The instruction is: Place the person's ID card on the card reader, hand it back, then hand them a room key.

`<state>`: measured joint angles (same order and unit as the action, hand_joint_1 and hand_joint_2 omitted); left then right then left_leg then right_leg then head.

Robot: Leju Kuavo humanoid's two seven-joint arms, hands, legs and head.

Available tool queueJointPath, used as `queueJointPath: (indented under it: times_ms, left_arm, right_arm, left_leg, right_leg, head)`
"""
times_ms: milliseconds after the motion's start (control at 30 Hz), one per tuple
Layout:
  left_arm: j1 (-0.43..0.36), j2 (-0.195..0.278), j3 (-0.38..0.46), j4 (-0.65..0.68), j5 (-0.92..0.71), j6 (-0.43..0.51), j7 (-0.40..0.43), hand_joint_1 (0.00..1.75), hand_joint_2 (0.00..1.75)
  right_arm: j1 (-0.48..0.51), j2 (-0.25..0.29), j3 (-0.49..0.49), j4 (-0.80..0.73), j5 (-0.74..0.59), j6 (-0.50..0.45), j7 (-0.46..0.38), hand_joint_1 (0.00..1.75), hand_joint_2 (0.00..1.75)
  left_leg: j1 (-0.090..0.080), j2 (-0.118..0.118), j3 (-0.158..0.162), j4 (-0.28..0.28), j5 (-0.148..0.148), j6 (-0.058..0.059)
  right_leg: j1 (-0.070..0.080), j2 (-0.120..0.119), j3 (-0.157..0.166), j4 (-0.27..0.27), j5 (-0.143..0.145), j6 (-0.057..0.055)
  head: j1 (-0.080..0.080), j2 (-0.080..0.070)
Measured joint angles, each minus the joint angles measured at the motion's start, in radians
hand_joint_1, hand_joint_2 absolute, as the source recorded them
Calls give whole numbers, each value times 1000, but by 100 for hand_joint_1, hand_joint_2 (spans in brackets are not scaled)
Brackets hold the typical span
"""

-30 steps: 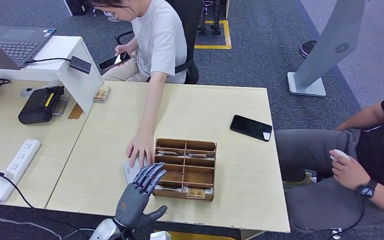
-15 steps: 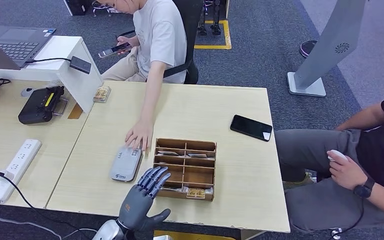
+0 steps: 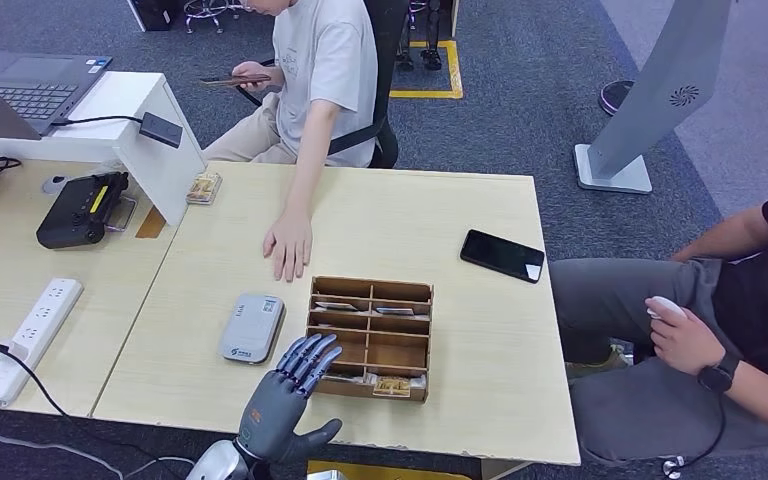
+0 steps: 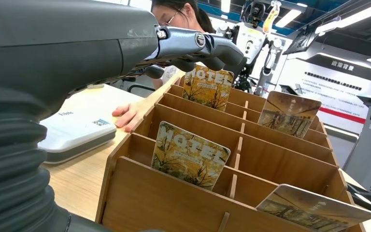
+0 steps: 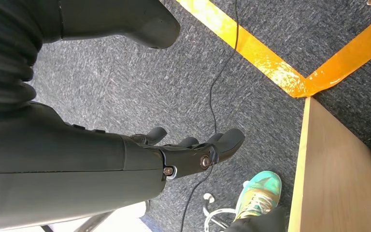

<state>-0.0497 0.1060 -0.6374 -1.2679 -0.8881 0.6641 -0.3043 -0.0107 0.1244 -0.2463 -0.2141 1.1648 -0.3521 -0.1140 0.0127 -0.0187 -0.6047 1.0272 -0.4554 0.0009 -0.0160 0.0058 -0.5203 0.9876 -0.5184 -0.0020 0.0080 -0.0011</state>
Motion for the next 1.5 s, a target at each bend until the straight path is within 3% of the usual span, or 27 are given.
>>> queueJointPath:
  times_ms: [400, 1500]
  left_arm:
    - [-27, -23, 0, 22, 15, 3, 2, 0, 175]
    - [-33, -30, 0, 48, 14, -3, 9, 0, 175]
  right_arm:
    - [0, -1, 19, -4, -9, 10, 1, 0, 175]
    - [0, -5, 47, -8, -28, 12, 1, 0, 175]
  left_leg:
    - [0, 0, 0, 0, 0, 0]
    - [0, 0, 0, 0, 0, 0]
  right_leg:
    - [0, 0, 0, 0, 0, 0]
    - [0, 0, 0, 0, 0, 0]
  head:
    - [0, 0]
    - [0, 0]
